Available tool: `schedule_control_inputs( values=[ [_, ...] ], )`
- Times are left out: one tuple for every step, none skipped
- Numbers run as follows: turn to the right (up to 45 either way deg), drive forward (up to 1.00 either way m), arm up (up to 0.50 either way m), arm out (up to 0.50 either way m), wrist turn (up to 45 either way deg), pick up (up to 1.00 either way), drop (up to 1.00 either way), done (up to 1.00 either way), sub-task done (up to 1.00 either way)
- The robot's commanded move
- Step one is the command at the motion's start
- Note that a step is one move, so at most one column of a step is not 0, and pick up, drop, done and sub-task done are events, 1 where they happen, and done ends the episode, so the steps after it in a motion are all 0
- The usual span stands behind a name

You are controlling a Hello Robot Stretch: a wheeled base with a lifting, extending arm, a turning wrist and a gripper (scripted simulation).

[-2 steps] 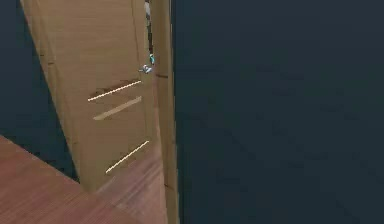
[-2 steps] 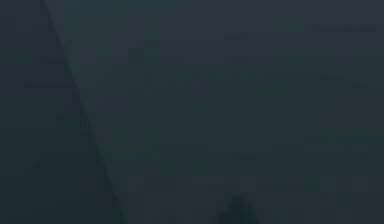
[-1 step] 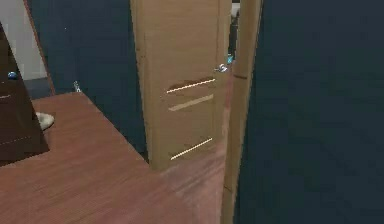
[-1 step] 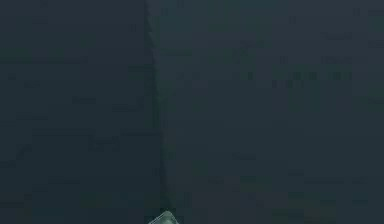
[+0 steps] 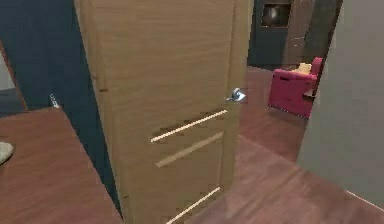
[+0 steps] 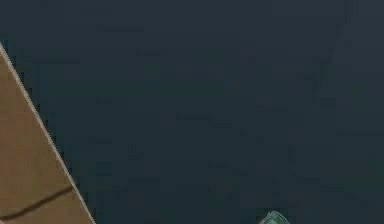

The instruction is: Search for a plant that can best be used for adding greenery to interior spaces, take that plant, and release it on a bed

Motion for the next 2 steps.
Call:
schedule_control_inputs(
  values=[
    [-15.0, 0.0, 0.0, 0.0, 0.0, 0.0, 0.0, 0.0, 0.0],
    [0.0, 0.3, 0.0, 0.0, 0.0, 0.0, 0.0, 0.0, 0.0]
  ],
)
